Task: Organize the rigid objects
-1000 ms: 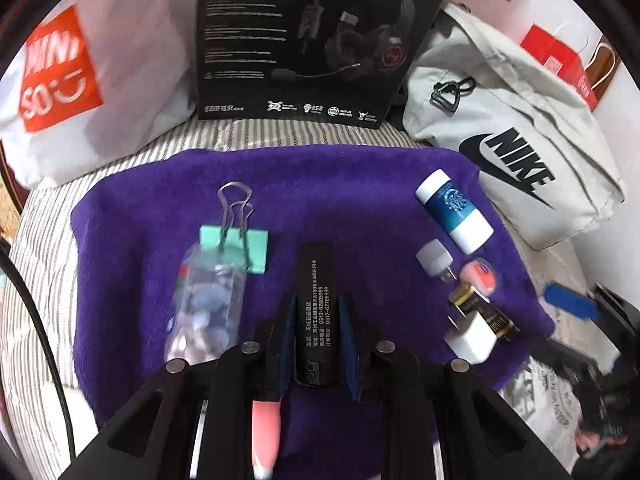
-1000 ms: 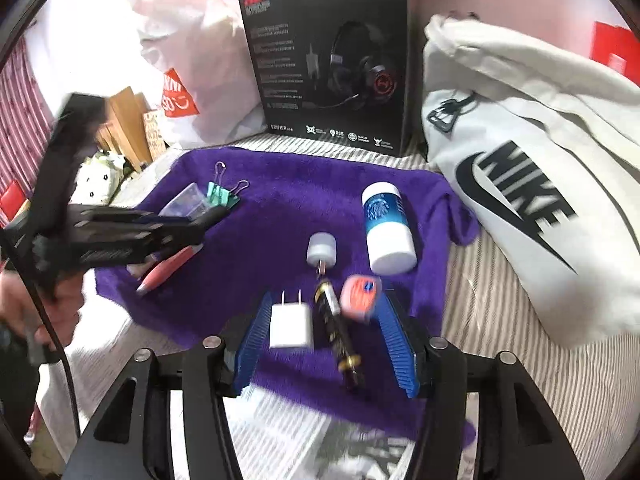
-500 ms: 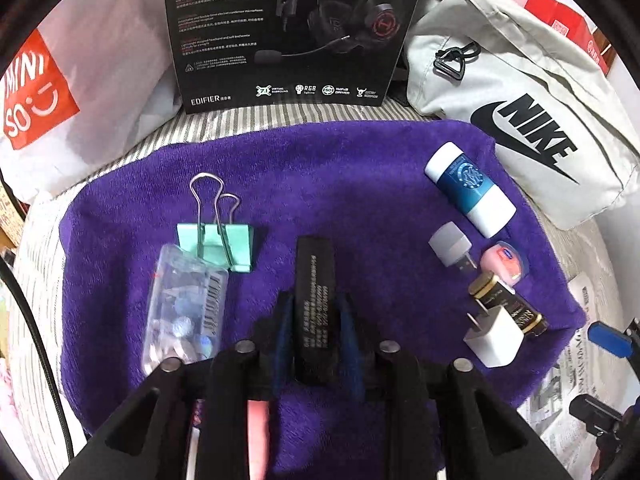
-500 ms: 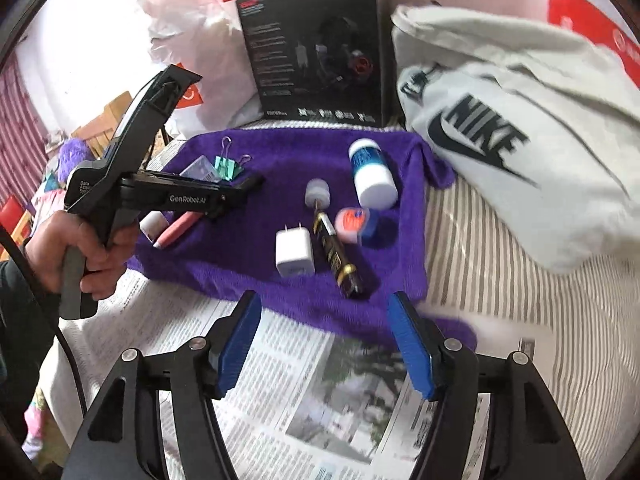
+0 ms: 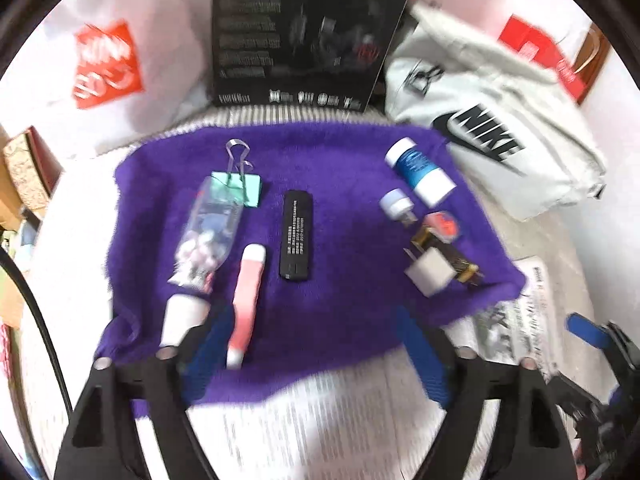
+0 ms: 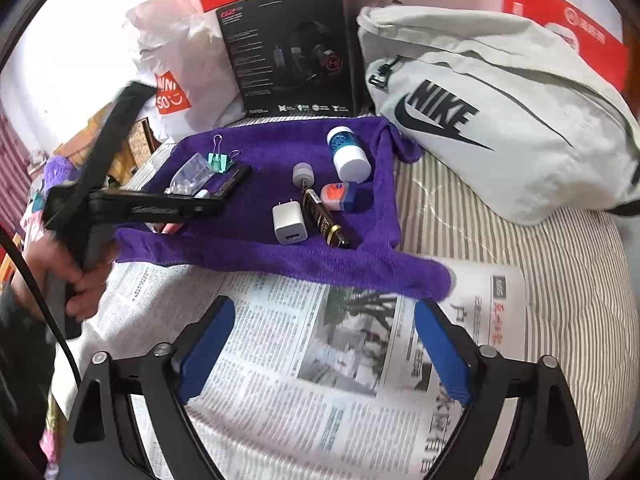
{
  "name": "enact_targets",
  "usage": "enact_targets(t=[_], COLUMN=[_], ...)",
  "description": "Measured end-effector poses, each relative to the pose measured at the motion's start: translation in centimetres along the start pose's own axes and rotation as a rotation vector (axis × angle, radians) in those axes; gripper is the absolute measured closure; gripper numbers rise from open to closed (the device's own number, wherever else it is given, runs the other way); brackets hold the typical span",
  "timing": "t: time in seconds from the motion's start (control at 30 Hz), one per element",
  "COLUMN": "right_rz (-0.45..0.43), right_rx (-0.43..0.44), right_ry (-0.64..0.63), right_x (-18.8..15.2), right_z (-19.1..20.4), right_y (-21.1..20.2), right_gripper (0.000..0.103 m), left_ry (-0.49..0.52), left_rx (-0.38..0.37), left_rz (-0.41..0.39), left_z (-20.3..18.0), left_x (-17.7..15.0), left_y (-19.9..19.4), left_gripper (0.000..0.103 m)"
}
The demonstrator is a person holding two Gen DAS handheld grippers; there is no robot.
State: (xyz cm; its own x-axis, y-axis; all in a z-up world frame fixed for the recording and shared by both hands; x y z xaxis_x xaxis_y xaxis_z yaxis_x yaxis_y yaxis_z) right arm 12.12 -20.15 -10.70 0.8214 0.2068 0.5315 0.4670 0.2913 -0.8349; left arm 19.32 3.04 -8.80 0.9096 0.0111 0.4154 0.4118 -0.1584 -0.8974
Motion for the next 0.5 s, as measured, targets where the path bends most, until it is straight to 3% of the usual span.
enact_targets(t=[0.07, 0.1, 0.17, 0.5], right_rz=[0.009, 0.014, 0.017, 0.036], right_rx=[0.006, 0.008, 0.0, -0.047], right_ry=[0.031, 0.048, 0.072, 0.151], right_x=[-0.3, -0.4, -0.6, -2.0], right_z=[-0.1, -0.2, -0.1, 0.5], right_y=[-0.4, -0.7, -1.0, -3.8], right_gripper=[0.009, 0.008, 0.0, 0.0], left_ry=[0.0, -0.001, -0.005, 0.009], left_rx=[0.011, 0.022, 0.051, 0.095], left_rz=[-0.025, -0.037, -0.049, -0.149], left_z=[-0.3, -0.5, -0.7, -2.2], left_x=[-1.1, -1.6, -2.6, -7.2], left_y=[-2.1, -3.0, -4.7, -10.9], left_gripper=[0.003, 0.001, 0.0, 0.0])
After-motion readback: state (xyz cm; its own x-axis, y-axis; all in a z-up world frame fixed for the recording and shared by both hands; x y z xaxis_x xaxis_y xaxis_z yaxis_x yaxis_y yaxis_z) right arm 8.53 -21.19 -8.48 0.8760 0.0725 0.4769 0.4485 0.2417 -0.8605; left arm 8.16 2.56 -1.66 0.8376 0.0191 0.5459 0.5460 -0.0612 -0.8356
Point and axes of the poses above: each gripper's, at about its wrist camera, not at the fingertips, and y roughly the way its jaws point, z to its left, x to its top, the point moved 2 cm from there along y, roughly the way its jaws point, and after that the axes turned 5 degrees about z, right-handed, at the moved point
